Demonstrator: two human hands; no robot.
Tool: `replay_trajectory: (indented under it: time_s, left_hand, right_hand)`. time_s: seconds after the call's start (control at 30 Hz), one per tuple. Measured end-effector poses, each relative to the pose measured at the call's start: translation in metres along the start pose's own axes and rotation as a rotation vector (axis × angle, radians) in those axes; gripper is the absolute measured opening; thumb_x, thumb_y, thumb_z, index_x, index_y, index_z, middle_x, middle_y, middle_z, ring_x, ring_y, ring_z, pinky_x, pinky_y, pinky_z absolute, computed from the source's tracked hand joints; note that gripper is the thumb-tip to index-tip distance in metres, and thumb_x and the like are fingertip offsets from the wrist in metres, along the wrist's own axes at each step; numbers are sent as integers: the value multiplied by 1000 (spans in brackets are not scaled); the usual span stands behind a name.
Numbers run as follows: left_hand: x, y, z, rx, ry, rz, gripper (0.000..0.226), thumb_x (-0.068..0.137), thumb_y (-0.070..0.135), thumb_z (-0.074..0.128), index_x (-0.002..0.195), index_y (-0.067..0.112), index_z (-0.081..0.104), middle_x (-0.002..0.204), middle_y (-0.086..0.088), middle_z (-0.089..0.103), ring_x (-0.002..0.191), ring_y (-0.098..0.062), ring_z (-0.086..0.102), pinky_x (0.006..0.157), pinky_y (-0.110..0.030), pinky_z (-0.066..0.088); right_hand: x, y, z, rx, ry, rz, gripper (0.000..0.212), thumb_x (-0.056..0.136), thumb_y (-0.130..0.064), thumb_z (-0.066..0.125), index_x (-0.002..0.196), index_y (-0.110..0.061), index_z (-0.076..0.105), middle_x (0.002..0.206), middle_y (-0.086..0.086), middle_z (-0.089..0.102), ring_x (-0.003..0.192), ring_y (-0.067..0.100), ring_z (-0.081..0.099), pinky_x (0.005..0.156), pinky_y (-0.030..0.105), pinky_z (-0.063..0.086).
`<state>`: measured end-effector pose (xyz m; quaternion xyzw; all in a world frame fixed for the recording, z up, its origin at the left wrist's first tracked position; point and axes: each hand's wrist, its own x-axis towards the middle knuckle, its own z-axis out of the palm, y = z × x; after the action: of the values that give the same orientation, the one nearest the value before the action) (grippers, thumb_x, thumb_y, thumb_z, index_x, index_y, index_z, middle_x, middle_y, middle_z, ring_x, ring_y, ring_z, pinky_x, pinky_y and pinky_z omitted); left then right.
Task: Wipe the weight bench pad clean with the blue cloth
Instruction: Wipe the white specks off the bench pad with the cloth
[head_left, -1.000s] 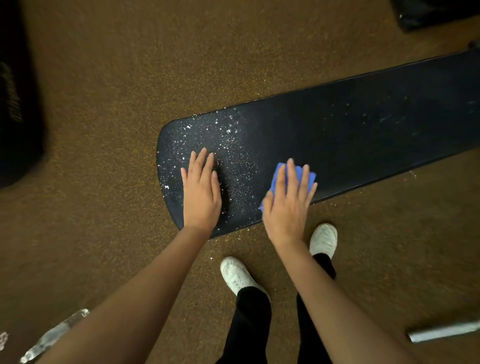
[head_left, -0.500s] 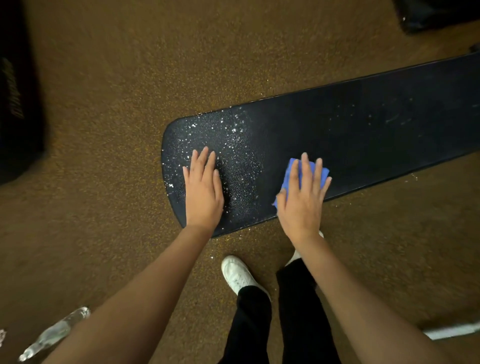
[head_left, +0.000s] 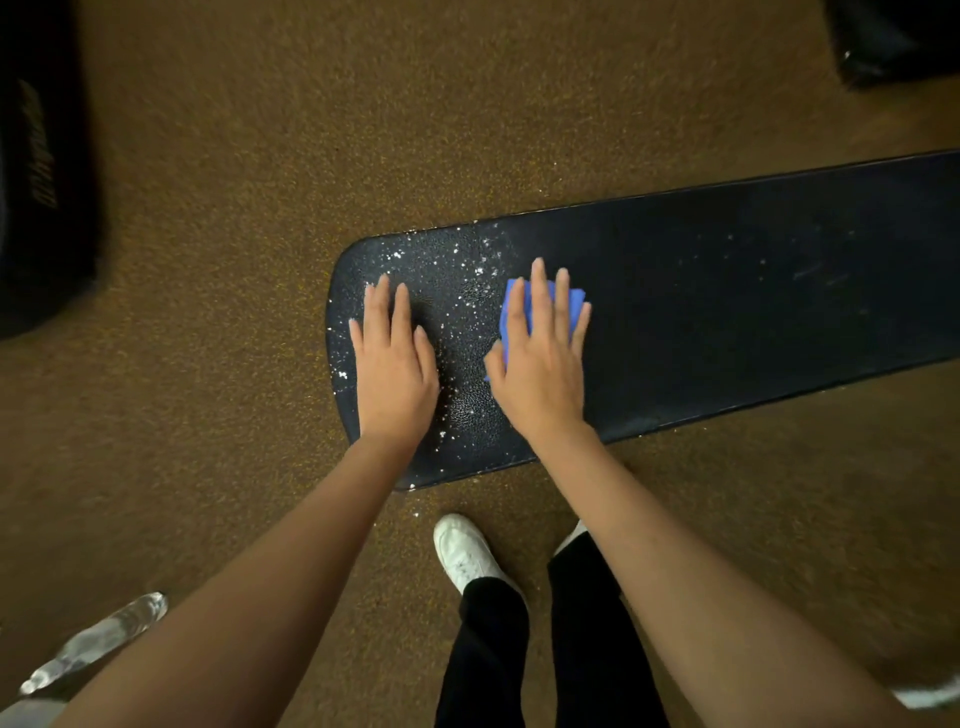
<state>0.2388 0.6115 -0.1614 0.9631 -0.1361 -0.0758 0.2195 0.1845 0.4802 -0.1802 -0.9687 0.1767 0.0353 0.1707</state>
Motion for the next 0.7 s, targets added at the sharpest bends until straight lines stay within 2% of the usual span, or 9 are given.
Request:
replay_trajectory:
  time_s: [0.1, 0.17, 0.33, 0.43, 0.57, 0.63, 0.7]
  left_hand:
    - [0, -5, -4, -2, 3, -34, 57, 93, 29, 15, 142, 2, 27, 153, -13, 18, 142, -27, 10, 114, -45, 4]
    - [0, -7, -5, -6, -1, -42, 56, 93, 28, 16, 143, 3, 25, 153, -12, 17, 143, -26, 9, 114, -43, 2]
    - [1, -12, -3, -22, -8, -73, 53, 94, 23, 21, 143, 4, 24, 154, -10, 17, 143, -25, 7, 114, -42, 1]
    - [3, -13, -1, -17, -7, -73, 53, 94, 23, 19, 143, 3, 26, 153, -12, 20, 142, -26, 10, 114, -43, 4]
    - [3, -8, -1, 41, -19, -63, 62, 90, 32, 11, 142, 3, 28, 152, -12, 23, 142, -27, 12, 114, -45, 7]
    - [1, -5, 0, 67, -38, -63, 63, 90, 34, 9, 143, 4, 27, 153, -11, 21, 143, -26, 10, 114, -45, 6]
    - [0, -3, 2, 92, -59, -66, 63, 90, 34, 9, 143, 6, 26, 153, -10, 21, 143, -25, 9, 114, -44, 5]
  right_hand:
    - [-22, 2, 1, -11, -46, -153, 68, 84, -29, 48, 144, -3, 27, 155, 19, 15, 142, 39, 12, 111, 58, 12]
    - [-20, 17, -4, -25, -50, -238, 68, 83, -25, 54, 143, -3, 29, 155, 20, 15, 142, 39, 13, 111, 58, 14]
    - [31, 16, -10, -18, 7, -2, 66, 87, -23, 54, 145, -4, 26, 155, 22, 7, 143, 39, 5, 111, 58, 8]
    - [36, -11, -2, -9, -37, -73, 67, 88, -26, 51, 145, -4, 24, 156, 20, 6, 143, 38, 3, 112, 57, 5]
    - [17, -8, 1, -16, -49, -265, 65, 85, -19, 57, 142, -1, 31, 154, 21, 16, 141, 40, 14, 110, 59, 15]
    - [22, 7, -4, -35, -43, -239, 66, 84, -18, 57, 142, -1, 31, 154, 22, 14, 142, 39, 12, 110, 58, 14]
    - [37, 15, -10, -57, -21, -135, 64, 87, -18, 54, 143, -1, 28, 155, 23, 10, 142, 39, 8, 111, 57, 10]
